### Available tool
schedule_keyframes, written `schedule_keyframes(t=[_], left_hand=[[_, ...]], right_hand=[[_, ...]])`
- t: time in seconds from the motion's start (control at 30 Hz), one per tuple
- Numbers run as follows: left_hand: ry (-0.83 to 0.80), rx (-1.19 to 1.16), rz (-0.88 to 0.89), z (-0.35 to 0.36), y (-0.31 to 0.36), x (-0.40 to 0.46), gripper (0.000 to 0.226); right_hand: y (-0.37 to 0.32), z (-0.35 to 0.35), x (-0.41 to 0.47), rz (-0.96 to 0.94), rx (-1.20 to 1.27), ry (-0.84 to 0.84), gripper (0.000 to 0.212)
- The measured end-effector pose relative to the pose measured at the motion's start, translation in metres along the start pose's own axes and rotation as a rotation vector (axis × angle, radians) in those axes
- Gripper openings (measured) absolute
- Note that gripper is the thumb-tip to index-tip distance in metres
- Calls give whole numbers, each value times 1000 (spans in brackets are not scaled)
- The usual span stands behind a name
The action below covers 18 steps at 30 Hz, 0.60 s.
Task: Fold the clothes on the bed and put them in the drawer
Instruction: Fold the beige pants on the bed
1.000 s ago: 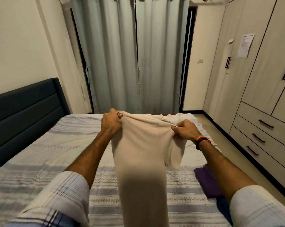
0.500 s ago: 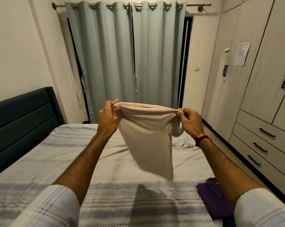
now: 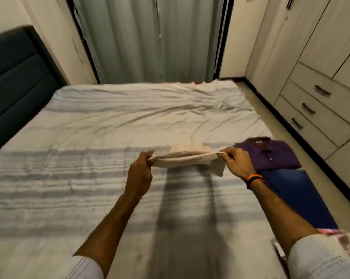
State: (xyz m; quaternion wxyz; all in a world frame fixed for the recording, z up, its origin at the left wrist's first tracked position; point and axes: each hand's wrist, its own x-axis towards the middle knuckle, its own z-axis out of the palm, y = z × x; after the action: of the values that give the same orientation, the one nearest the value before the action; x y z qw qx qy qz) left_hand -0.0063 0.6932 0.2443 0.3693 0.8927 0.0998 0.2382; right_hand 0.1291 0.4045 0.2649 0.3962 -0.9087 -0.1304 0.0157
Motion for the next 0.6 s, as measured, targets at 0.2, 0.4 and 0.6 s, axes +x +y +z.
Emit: schedule_keyframes(t=[0.2,0.4,0.6], left_hand=[[-263,94,-238,25,-63,-125,26],[-519,270,-389,44,-88,-230,35],[-610,429,-395,53,-103,-291,36]], right_hand=[[59,72,-98,186,-65,-223,16],[106,113,-183,233,-133,-324,19],[142,150,-237,208,-212,-361,18]])
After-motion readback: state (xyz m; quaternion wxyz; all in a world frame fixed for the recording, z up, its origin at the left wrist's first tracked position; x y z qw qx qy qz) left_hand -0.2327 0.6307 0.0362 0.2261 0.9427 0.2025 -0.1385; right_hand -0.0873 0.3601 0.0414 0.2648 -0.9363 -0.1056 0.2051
